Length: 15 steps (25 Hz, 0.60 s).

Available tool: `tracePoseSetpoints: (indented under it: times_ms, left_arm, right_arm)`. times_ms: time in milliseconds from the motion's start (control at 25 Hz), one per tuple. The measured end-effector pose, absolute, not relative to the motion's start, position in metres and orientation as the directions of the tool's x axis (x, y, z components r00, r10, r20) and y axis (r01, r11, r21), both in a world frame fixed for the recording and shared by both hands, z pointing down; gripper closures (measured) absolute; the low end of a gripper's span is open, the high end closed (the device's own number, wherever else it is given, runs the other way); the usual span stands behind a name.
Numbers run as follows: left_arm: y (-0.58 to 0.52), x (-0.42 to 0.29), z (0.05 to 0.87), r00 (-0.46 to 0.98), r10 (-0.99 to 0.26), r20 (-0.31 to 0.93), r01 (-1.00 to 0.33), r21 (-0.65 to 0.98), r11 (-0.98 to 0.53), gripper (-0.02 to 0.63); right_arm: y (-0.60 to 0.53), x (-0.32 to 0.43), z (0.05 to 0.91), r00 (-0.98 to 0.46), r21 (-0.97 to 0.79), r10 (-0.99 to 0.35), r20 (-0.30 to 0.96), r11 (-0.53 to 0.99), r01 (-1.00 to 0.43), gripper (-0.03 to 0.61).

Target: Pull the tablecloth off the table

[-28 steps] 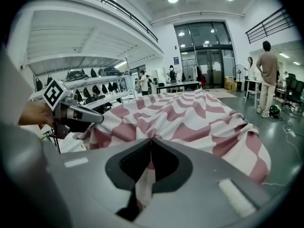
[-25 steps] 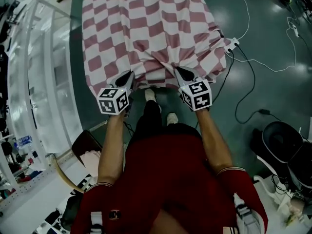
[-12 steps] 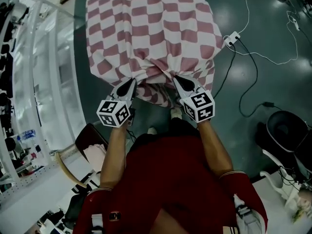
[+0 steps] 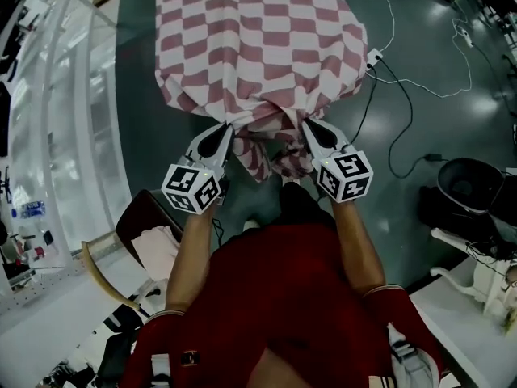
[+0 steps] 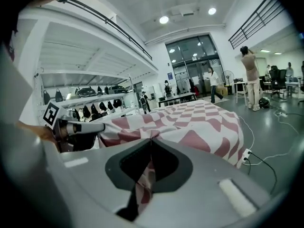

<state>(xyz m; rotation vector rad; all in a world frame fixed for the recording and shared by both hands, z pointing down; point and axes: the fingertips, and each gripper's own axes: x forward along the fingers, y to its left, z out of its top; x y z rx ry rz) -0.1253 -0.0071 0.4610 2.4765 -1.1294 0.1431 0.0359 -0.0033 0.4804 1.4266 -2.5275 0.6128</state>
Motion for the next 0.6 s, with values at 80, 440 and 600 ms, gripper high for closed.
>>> tracePoseSetpoints:
  times_ms: [80,440,600]
  left_arm:
    - [0.025,-0.137,0.451,0.683,-0.694,0.225,-0.724,0.327,-0.607,0.601]
    - [0.15,-0.167,0.422,0.748,-0.653,0.123,-0.65,0.339,-0.68,0.601]
    - [0.156,-0.171,0.378,0.754,-0.651,0.089,-0.638,0.335,-0.694,0.601]
  right_arm:
    - [0.028,0.024,0.471,-0.509,-0.254,-0.796,0.329,0.444,-0.859,0.568]
    - [0.157,-0.005,0.443,-0.454,-0.243,-0.846,0.278,0.396,-0.886,0.568]
    - [0.164,-0.004,0.403,-0.453,-0.261,-0.853,0.26,0.39,-0.883,0.568]
